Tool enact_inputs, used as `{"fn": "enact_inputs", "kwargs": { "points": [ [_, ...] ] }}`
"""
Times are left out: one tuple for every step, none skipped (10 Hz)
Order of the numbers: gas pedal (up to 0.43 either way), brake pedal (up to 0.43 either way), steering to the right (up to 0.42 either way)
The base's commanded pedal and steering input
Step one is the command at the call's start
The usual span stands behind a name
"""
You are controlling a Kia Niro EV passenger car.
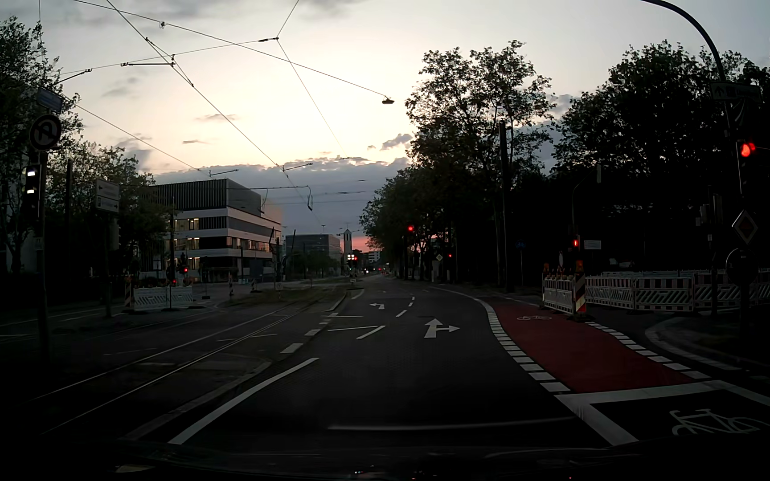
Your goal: Follow the waypoints while adhering to traffic rules and regulations
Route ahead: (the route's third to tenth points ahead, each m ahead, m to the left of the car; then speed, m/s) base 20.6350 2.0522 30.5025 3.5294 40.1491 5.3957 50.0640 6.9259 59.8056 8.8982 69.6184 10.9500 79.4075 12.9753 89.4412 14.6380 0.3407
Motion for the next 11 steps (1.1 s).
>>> {"fn": "enact_inputs", "kwargs": {
  "points": [
    [0.000,0.201,0.030],
    [0.000,0.201,0.030],
    [0.000,0.183,0.032],
    [0.000,0.110,0.034],
    [0.000,0.073,0.034],
    [0.000,0.079,0.034],
    [0.000,0.110,0.034],
    [0.000,0.128,0.034],
    [0.000,0.159,0.034],
    [0.000,0.189,0.034],
    [0.000,0.207,0.034]
  ]
}}
